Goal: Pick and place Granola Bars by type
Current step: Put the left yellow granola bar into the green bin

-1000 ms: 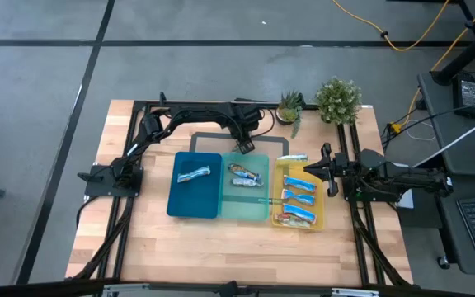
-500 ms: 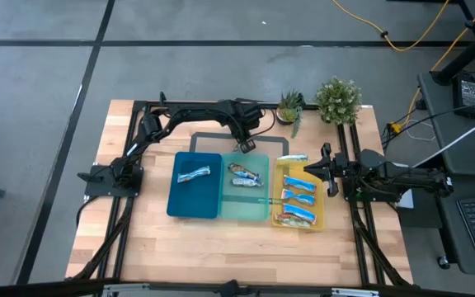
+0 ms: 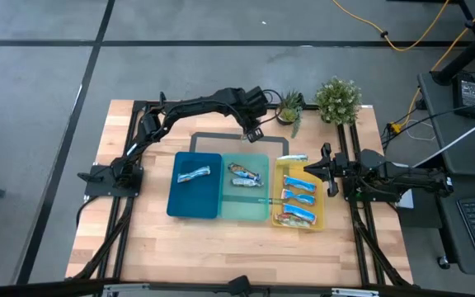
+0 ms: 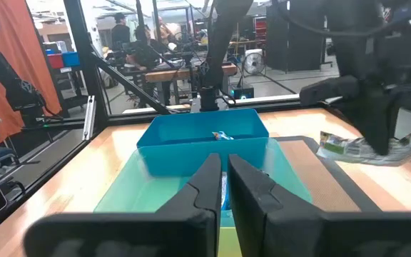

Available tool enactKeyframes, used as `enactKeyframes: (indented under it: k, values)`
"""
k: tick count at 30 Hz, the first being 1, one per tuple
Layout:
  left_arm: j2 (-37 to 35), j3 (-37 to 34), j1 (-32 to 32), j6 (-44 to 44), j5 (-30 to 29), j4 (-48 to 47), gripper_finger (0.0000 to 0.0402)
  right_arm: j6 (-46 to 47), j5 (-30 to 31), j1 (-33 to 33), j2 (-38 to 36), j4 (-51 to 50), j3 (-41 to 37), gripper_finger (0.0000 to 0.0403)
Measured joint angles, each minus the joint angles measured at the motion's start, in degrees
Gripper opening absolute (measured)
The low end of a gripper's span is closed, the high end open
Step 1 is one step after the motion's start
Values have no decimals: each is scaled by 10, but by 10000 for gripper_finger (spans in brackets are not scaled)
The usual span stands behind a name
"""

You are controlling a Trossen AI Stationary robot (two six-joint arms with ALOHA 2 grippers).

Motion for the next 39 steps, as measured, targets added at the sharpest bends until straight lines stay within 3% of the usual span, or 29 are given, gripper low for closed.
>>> enactKeyframes:
  k: [16, 27, 39]
  values:
    - [-10, 6, 0, 21, 0, -18, 8, 0, 0, 0, 0, 0, 0, 29]
    - [-131, 6, -14, 90, 4, -103, 7, 0, 0, 0, 0, 0, 0, 29]
    - [-240, 5, -54, 123, 25, -105, 9, 0, 0, 0, 0, 0, 0, 29]
